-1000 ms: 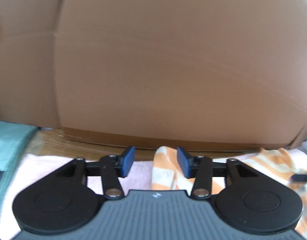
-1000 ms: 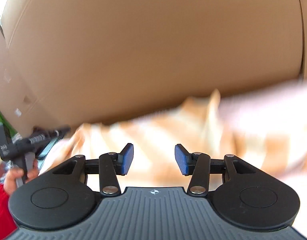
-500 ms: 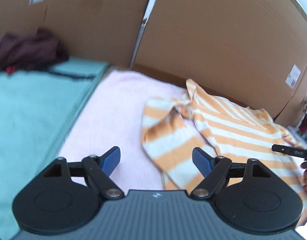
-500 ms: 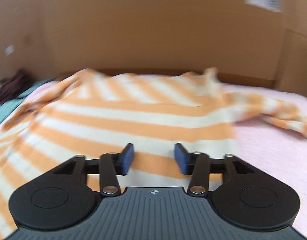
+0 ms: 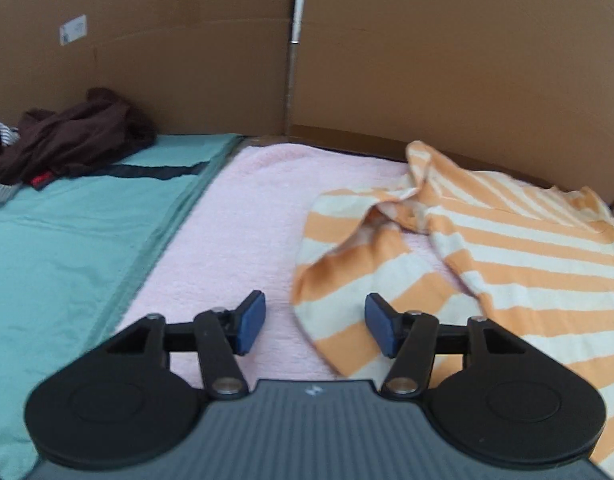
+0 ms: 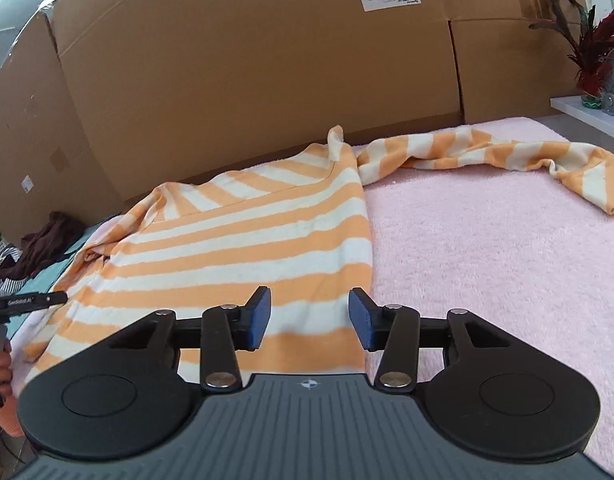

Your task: Fold clothes

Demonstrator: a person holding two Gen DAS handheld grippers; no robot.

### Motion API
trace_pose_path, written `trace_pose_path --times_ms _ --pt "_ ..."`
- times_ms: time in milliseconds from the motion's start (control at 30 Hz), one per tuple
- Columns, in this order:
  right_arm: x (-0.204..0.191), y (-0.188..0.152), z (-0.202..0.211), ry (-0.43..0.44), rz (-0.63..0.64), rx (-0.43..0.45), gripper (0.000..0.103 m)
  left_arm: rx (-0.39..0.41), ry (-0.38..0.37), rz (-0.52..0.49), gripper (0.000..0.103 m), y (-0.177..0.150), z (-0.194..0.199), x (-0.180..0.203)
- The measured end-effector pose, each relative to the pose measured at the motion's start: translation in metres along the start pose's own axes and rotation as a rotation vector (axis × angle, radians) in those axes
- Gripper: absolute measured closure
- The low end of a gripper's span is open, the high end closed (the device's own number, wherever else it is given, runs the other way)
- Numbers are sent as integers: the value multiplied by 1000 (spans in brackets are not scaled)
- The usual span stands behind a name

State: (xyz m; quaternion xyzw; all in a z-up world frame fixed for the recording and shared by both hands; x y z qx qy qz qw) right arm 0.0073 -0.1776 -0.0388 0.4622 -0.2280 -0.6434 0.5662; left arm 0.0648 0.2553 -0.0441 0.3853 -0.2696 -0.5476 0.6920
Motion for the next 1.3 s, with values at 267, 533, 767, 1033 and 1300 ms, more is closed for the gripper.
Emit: trace_pose_path --times_ms 267,533,767,1033,1300 --pt "17 -3 4 -97 -42 58 64 127 -209 112 35 22 61 10" --pt "8 -4 -8 -114 -86 136 70 19 -560 73 37 -23 56 101" --pt "-34 -32 3 191 9 24 65 90 -437 -185 32 -48 70 107" --pt "16 -35 30 141 -91 96 89 116 -451 -234 23 -50 92 91" --pt "-17 -42 15 208 -2 98 75 82 -483 -213 7 -47 75 126"
Point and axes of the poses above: each gripper's, at about its wrist camera, not at the fingertips, and z roughly against the way its jaws point, x to its right, y to its top, the point moved 4 cm from there along -z, roughly the way its jaws point, and after that the axes turned 3 degrees about y, right-handed, at the moved point
